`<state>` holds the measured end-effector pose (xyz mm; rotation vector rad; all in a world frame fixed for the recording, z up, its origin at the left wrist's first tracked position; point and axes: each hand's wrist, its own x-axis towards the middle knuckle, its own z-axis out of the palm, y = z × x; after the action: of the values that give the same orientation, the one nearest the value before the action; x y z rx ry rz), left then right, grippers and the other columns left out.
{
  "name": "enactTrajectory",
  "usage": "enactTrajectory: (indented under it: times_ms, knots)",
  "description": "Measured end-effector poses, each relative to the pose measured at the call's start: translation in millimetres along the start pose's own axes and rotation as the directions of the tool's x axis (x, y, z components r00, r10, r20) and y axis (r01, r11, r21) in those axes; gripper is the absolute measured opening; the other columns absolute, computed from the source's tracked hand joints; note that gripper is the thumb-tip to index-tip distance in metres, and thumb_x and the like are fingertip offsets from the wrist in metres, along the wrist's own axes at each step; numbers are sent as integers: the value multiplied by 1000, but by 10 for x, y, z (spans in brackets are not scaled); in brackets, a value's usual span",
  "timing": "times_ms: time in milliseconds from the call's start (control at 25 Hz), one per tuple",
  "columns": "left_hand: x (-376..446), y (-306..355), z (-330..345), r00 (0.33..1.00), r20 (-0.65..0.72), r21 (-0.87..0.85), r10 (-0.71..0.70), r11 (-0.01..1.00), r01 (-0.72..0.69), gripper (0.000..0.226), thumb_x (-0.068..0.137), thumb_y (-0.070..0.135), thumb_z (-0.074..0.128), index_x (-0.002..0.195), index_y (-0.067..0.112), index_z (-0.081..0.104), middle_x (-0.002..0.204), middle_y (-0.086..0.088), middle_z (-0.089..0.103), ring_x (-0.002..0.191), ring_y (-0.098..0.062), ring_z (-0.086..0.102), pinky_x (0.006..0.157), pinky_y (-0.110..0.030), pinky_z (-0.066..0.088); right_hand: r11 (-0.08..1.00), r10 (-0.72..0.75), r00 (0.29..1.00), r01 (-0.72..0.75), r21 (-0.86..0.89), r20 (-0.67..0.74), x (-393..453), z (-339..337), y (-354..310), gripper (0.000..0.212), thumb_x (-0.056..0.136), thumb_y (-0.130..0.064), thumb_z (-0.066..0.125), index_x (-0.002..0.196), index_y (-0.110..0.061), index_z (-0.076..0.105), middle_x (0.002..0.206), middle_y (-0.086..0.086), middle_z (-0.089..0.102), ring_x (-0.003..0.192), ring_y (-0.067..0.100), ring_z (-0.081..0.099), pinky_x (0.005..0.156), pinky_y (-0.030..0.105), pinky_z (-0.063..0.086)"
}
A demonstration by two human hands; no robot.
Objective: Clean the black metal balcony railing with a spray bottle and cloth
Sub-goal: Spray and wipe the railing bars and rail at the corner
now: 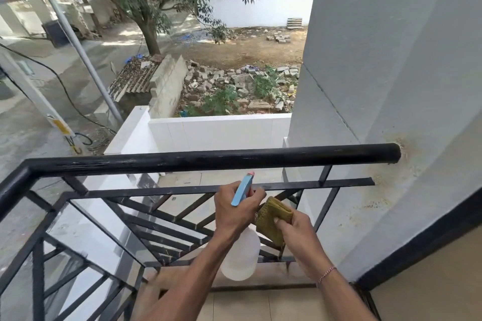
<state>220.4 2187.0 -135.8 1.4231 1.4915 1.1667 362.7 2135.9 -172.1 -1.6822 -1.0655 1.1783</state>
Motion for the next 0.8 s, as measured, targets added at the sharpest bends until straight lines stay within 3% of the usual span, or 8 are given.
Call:
enactTrajectory:
  times_ms: [160, 400, 560, 720, 800]
  knots:
    - [-52, 74, 233, 997, 72, -49, 11, 999, -8, 18, 72, 41, 75, 67, 24, 68, 62, 5, 63, 65, -25, 69, 59, -50, 64, 1000, -3, 999, 3, 12, -42, 51, -244, 72, 23, 101, -17, 56, 114, -33, 67, 109, -7, 72, 105, 12, 66, 94, 41, 57]
    - [-101, 206, 576, 993, 107, 15, 46, 999, -48, 22, 80, 32, 75, 66, 17, 68, 60, -4, 62, 57, -26, 65, 56, -51, 61, 998, 22, 997, -17, 61, -77, 49, -523, 118, 27, 102, -14, 55, 99, -36, 68, 105, -7, 73, 102, 11, 68, 93, 38, 58]
    - [-100, 251, 778, 987, 157, 16, 43, 999, -46, 23, 77, 36, 75, 64, 19, 67, 59, -4, 62, 60, -31, 67, 56, -51, 62, 996, 32, 994, -23, 90, -104, 45, -702, 193, 24, 101, -14, 55, 103, -33, 70, 105, -6, 74, 103, 12, 69, 92, 39, 59]
    - [-79, 274, 969, 970, 228, -17, 78, 997, -76, 19, 76, 39, 75, 72, 21, 70, 67, -1, 66, 70, -26, 71, 60, -47, 64, 994, 41, 989, -27, 103, -141, 48, -878, 232, 24, 101, -15, 57, 102, -35, 71, 101, -9, 75, 100, 10, 70, 90, 38, 59]
    - [-73, 313, 1094, 969, 235, -8, 78, 997, -79, 18, 77, 34, 74, 69, 20, 68, 64, -1, 64, 64, -22, 68, 57, -42, 64, 993, 51, 986, -33, 114, -161, 44, -971, 265, 24, 101, -16, 57, 103, -35, 71, 101, -10, 75, 100, 10, 70, 90, 38, 60]
